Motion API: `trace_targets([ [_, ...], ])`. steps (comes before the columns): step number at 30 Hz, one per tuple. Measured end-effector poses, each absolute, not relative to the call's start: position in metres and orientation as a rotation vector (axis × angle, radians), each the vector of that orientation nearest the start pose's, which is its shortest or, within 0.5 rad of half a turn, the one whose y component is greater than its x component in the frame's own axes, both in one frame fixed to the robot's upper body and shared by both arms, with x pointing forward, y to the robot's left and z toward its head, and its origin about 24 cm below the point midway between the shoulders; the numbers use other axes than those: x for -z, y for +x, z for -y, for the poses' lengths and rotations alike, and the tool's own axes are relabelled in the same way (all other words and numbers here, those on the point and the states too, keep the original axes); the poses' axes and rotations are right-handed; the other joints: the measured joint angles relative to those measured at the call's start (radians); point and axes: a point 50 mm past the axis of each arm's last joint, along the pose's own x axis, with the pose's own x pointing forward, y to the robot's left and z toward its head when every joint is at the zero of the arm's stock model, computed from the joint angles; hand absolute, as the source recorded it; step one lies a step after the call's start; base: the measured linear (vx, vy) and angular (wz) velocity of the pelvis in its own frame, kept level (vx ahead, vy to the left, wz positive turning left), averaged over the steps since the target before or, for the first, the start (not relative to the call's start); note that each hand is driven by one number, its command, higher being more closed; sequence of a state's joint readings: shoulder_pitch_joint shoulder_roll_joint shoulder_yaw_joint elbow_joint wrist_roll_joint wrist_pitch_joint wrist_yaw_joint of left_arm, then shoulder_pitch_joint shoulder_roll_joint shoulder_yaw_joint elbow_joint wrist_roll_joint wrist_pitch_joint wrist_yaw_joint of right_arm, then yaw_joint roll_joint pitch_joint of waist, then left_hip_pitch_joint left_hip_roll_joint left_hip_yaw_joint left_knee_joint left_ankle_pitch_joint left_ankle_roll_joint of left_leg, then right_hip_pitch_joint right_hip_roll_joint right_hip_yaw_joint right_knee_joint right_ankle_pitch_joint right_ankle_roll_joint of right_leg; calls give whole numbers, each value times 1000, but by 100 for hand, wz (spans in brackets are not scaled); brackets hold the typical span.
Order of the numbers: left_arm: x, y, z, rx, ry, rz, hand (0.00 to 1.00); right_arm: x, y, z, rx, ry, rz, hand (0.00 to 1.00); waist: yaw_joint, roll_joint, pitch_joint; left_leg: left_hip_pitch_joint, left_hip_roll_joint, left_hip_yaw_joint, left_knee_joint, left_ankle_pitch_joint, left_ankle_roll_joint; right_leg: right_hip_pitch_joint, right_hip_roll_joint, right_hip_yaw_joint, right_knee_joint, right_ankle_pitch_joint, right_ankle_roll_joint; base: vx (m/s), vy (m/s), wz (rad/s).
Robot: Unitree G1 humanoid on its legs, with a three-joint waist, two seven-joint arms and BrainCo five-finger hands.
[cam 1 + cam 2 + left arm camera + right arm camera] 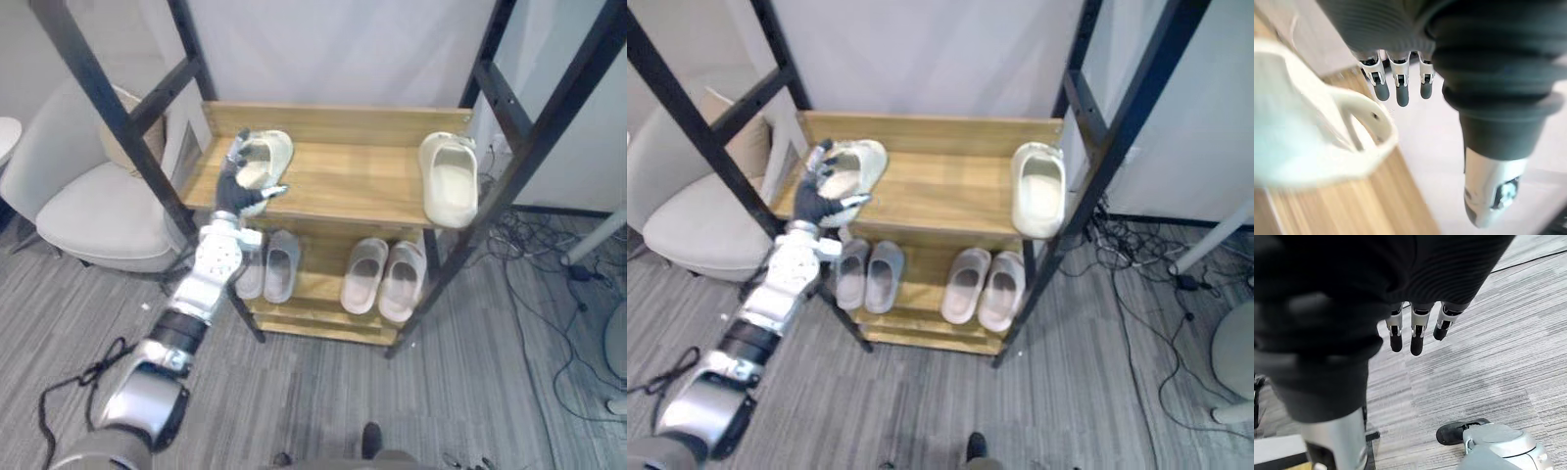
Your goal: Organize the slippers on the shoe rack
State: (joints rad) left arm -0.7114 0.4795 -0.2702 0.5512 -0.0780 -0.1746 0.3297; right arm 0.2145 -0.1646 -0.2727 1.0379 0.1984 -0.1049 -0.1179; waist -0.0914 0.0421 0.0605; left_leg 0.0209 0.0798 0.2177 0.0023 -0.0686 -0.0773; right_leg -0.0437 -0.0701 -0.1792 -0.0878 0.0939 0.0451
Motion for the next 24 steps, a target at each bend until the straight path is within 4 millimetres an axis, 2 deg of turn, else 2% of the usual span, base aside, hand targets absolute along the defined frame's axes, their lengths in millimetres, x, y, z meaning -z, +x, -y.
trace_targets([
  [4, -184, 380, -218, -230, 565, 361, 0, 152, 46, 262, 652, 97, -1056, 0, -5, 1, 5, -2, 1, 21, -2, -1, 0, -18, 4, 27, 0, 5, -3, 13, -10, -21],
  [8, -203, 387, -223, -247, 663, 377, 0, 152, 49, 263, 660, 120, -1042, 0, -12, 4, 19, -7, 0, 26, -2, -1, 1, -28, 4, 40, 0, 9, -6, -5, -6, -11],
  [13, -207, 389, -240, -294, 733, 339, 0, 151, 55, 264, 676, 155, -1016, 0, -15, 18, 31, -14, -1, 77, -2, -12, 4, -63, 9, 88, 0, 24, -5, -27, -3, -27],
  [19, -210, 391, -249, -307, 846, 303, 0, 151, 54, 263, 675, 157, -1017, 0, -21, 25, 35, -19, -2, 100, -2, -12, 4, -84, 13, 118, 0, 32, -7, -15, -11, -16],
  [24, -203, 390, -264, -335, 915, 229, 0, 151, 55, 264, 673, 161, -1011, 0, -21, 34, 42, -21, -2, 104, -2, -16, 3, -98, 17, 141, 0, 40, -10, -27, -18, -15],
])
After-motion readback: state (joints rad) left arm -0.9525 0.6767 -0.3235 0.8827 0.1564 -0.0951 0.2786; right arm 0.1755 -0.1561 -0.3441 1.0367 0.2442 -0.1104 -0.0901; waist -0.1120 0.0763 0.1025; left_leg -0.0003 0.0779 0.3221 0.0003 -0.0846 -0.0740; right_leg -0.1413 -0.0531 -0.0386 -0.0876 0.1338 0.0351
